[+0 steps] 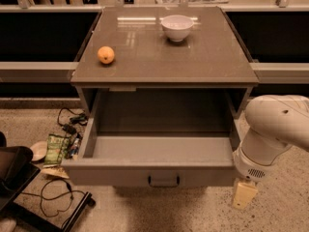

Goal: Open top drawer

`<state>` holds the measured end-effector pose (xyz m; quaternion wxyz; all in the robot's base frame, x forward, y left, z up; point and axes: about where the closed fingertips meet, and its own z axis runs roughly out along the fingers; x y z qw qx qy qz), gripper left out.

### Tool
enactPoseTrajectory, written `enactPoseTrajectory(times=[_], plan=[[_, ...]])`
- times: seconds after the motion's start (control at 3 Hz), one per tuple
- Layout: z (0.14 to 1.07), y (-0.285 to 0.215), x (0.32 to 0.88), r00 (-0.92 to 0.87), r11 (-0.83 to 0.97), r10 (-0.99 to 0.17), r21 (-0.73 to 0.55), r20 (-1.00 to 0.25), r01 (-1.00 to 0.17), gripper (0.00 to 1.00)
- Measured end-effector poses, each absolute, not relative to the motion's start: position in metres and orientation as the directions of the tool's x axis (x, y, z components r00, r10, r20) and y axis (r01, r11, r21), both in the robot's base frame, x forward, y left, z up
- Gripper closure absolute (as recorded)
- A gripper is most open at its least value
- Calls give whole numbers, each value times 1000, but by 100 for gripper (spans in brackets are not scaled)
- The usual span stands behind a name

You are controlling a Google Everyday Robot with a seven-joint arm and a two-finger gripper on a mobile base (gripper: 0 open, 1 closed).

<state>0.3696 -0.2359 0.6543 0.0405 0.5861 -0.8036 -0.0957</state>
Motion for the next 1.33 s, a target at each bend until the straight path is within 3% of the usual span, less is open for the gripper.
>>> enactPoseTrajectory(times=[0.67, 1.0, 1.33], plan=[[664, -236, 353, -329, 316, -944, 220, -26, -923, 86], [668, -236, 348, -334, 323, -942, 221, -14, -920, 100], [674, -237, 340, -342, 335, -940, 223, 5, -916, 100]])
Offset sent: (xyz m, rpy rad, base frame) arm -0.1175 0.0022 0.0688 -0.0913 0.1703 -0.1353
